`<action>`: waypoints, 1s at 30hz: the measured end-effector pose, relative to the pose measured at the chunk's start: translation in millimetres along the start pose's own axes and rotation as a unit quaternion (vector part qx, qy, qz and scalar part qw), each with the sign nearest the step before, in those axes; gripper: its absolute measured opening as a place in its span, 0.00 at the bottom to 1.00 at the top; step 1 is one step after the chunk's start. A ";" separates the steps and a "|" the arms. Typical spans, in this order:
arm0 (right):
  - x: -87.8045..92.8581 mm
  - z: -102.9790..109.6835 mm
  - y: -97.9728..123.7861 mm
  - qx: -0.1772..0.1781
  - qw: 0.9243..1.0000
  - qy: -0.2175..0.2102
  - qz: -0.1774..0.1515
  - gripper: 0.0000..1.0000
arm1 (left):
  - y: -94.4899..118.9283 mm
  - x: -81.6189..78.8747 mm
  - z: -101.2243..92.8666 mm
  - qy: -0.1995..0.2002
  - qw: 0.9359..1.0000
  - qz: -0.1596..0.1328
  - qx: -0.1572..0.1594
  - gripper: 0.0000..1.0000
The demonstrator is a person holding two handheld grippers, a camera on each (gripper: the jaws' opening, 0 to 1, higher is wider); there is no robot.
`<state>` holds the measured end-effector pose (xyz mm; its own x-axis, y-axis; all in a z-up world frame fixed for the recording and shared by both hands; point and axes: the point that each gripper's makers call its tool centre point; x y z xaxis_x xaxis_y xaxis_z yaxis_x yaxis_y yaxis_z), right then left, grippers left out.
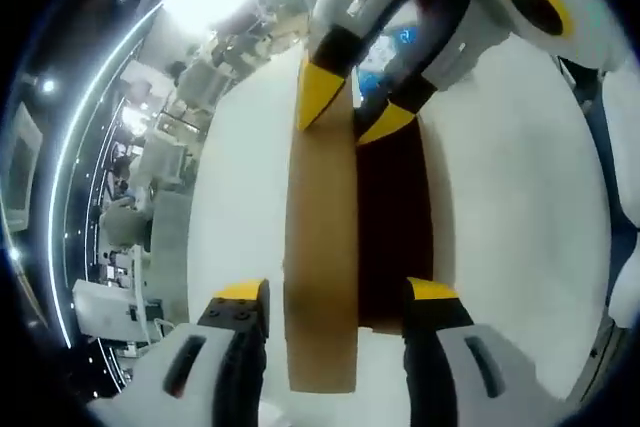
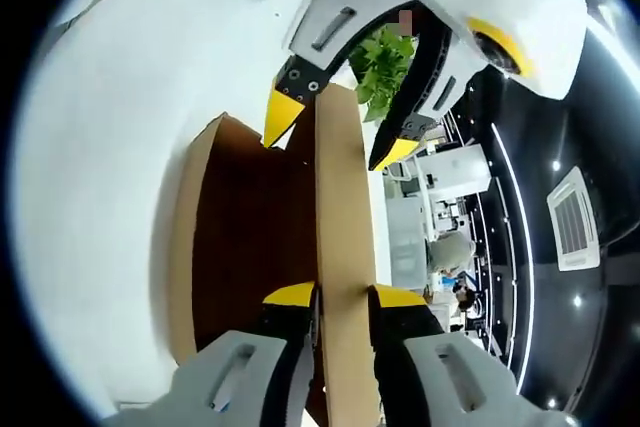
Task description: Operate the shoe box by opening the lid, removing the specified soft item, and placing it in the target area until the item is outside and the box remains undamaged.
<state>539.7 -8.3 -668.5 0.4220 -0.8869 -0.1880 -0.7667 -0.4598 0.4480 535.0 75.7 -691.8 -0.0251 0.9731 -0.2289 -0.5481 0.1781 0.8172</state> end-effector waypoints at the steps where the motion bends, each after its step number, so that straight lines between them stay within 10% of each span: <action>1: -1.0 0.0 -0.4 -0.001 1.000 0.000 0.000 0.18 | -1.8 1.3 0.1 -0.003 1.000 -0.001 -0.001 0.50; 18: -4.3 5.3 0.1 -0.023 1.000 -0.003 -0.010 0.19 | -4.7 2.5 6.3 -0.016 1.000 -0.001 -0.012 0.32; 30: -9.1 -24.1 32.1 -0.041 0.989 -0.139 -0.040 0.32 | -5.9 3.1 10.1 -0.011 1.000 -0.002 -0.011 0.32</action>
<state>523.0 -13.9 -631.3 0.3220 -0.8308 -0.4539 -0.6892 -0.5344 0.4893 546.6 79.1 -691.9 -0.0042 0.9753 -0.2208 -0.5658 0.1797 0.8047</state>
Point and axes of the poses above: the point that each gripper's makers call its tool centre point, and the gripper's own axes: y roughly backward along the fingers, z roughly to its left, x roughly out of its underside, and after that the axes turned 1 degree about z, right-handed
